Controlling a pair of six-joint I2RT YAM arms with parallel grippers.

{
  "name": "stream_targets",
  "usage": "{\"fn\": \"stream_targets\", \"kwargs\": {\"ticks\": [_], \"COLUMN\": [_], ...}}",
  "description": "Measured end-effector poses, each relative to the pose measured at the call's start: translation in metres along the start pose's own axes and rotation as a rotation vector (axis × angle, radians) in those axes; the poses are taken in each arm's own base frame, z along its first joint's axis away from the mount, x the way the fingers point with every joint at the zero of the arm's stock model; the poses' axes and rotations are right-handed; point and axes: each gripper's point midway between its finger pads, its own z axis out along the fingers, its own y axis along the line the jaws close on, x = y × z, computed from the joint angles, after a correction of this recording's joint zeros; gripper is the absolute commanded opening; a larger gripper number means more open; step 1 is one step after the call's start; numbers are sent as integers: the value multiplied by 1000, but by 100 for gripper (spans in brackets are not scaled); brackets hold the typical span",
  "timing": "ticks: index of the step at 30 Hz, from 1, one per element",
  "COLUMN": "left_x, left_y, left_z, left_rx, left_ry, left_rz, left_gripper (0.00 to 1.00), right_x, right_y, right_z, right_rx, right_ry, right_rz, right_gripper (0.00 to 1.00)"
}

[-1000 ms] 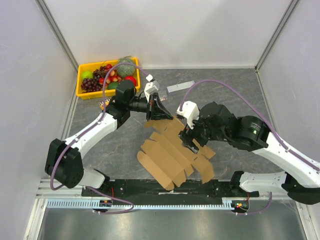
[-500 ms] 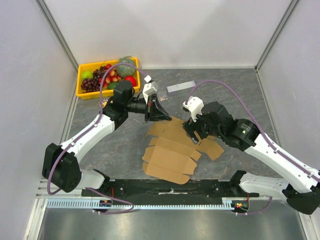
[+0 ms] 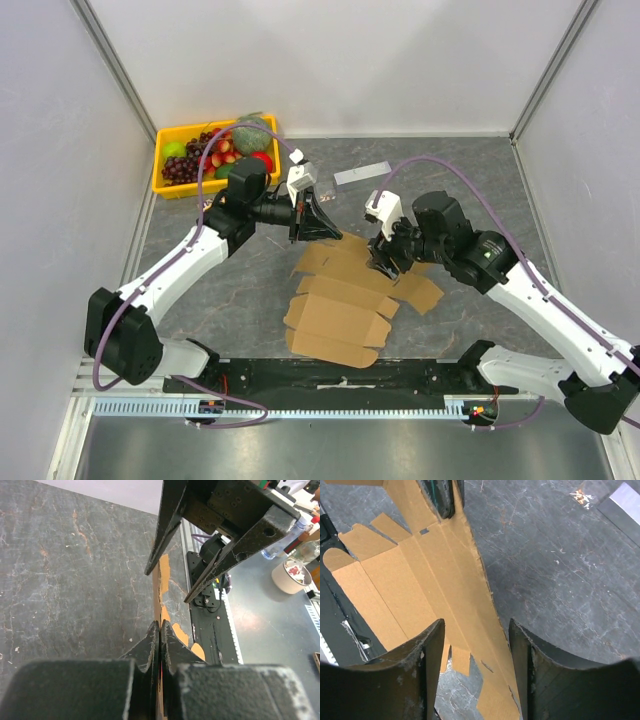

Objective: Fold the paper box

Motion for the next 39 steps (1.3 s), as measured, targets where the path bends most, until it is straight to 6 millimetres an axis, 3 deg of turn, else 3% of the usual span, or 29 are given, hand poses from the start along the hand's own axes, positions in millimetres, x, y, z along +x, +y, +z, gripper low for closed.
{"fn": "stream_targets", "kwargs": {"ticks": [8, 13, 18, 21, 24, 26, 32, 39], "left_x": [1, 2, 2, 2, 2, 2, 4, 13], "left_y": [6, 7, 12, 15, 19, 27, 62, 82], "left_z": [-1, -2, -2, -2, -3, -4, -13, -20], "left_rx": [-39, -45, -71, -89, -112, -159, -376, -499], "left_ry": [18, 20, 21, 22, 21, 20, 7, -17], "left_rz": [12, 16, 19, 20, 23, 20, -19, -81], "left_gripper": [2, 2, 2, 16, 37, 41, 43, 43], "right_x": [23, 21, 19, 19, 19, 21, 31, 52], "right_y": [4, 6, 9, 10, 9, 6, -16, -43], "right_z": [5, 5, 6, 7, 10, 11, 14, 30], "right_rx": [-46, -61, -77, -82, -74, -53, 79, 228], "right_ry": [22, 12, 2, -6, -11, -7, 27, 114], "right_rz": [17, 20, 30, 40, 56, 71, 120, 168], "right_gripper": [41, 22, 12, 0, 0, 0, 0, 0]}}
